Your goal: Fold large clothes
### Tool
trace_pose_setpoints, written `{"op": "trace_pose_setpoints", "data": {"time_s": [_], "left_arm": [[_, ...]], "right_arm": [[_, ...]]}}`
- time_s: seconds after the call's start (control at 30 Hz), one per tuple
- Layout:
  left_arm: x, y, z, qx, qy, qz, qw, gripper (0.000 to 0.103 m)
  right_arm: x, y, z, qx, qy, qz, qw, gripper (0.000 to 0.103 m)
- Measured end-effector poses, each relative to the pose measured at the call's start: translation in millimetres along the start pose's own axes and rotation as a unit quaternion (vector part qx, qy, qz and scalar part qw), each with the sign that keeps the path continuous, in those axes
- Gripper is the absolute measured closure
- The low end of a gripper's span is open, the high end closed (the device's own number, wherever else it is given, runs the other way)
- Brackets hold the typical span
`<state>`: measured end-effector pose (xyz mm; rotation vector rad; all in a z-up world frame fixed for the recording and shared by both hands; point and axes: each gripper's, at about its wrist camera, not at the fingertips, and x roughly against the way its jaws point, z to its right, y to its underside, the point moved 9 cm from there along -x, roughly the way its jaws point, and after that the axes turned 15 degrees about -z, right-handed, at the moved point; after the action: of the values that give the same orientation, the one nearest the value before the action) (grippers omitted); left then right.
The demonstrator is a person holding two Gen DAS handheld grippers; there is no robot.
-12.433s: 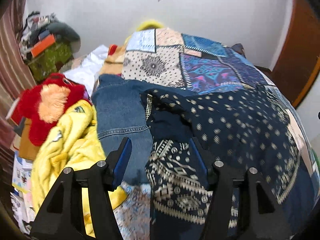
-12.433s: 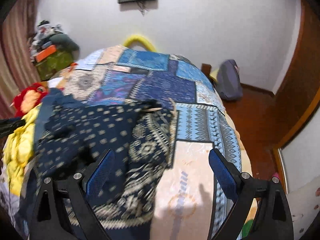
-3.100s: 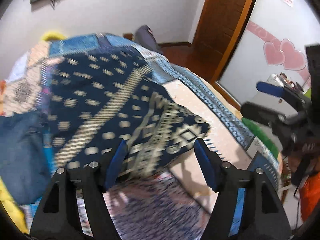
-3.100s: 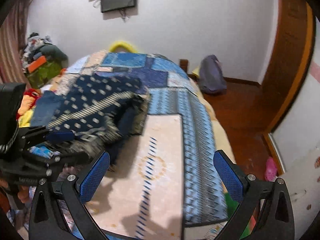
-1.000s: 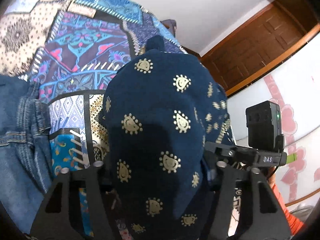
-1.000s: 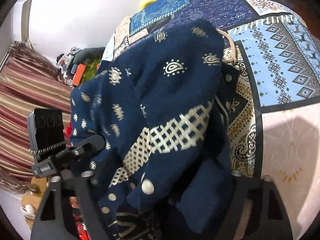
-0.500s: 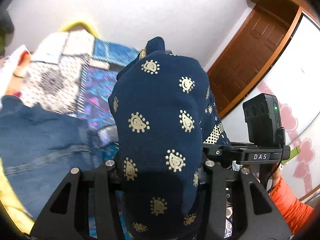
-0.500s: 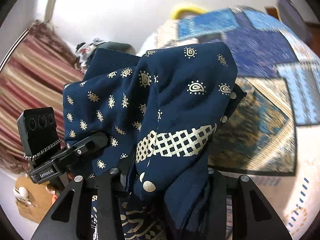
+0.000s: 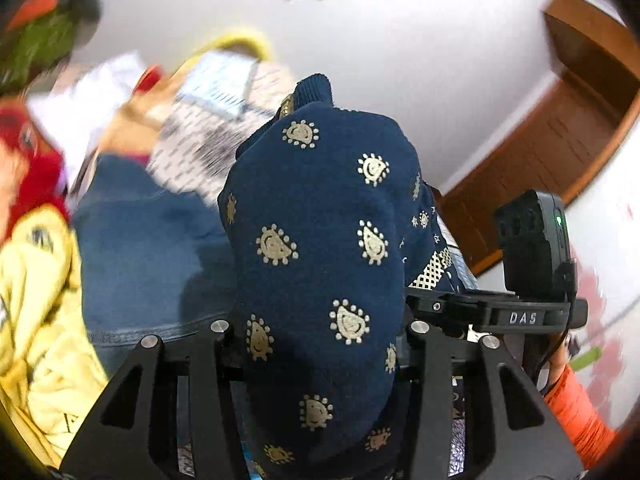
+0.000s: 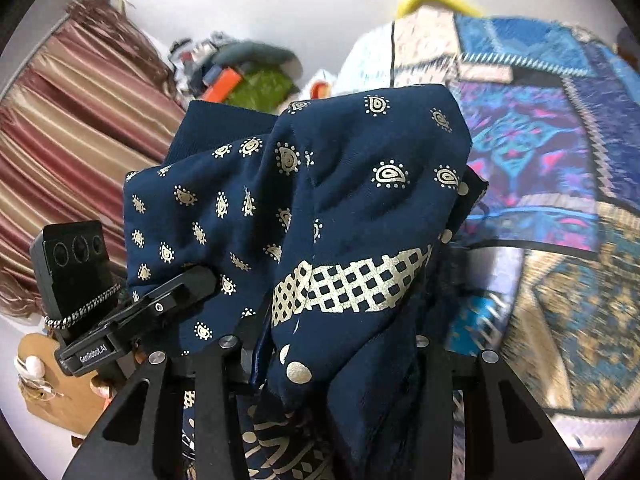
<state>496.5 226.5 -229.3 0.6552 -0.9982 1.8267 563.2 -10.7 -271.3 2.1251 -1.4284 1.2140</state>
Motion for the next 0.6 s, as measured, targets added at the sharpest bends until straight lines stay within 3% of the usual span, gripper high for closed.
{"op": "trace_pose_setpoints", "data": {"time_s": [0.27, 0.4, 0.47, 0.53, 0.6], "left_arm": [[-38.1, 10.7, -85.0, 0.074, 0.014, -0.051, 0.9958, 0.053], [-44.3, 23.0, -107.2, 0.095, 0.062, -0.044, 0.9926, 0.048], [-41.5, 27.9, -111.3, 0.101, 0.067, -0.039, 0.9918, 0.045], [-35.4, 33.1, -112.0, 0.099, 0.051, -0.035, 0.9932, 0.04], [-23.3, 36.0, -108.8, 0.094, 0.028, -0.027, 0.9948, 0.039]], "right_arm": [[-91.9, -30.7, 21.6, -0.021, 0.012, -0.057, 0.998, 0.062], [-111.0, -31.6, 30.5, -0.012, 0.025, -0.077, 0.997, 0.059], [-107.3, -26.0, 27.8, 0.023, 0.04, -0.081, 0.996, 0.05], [-102.2, -17.8, 34.3, 0.046, 0.081, -0.086, 0.992, 0.026], [-94.9, -12.5, 41.0, 0.06, 0.11, -0.085, 0.988, 0.022]]}}
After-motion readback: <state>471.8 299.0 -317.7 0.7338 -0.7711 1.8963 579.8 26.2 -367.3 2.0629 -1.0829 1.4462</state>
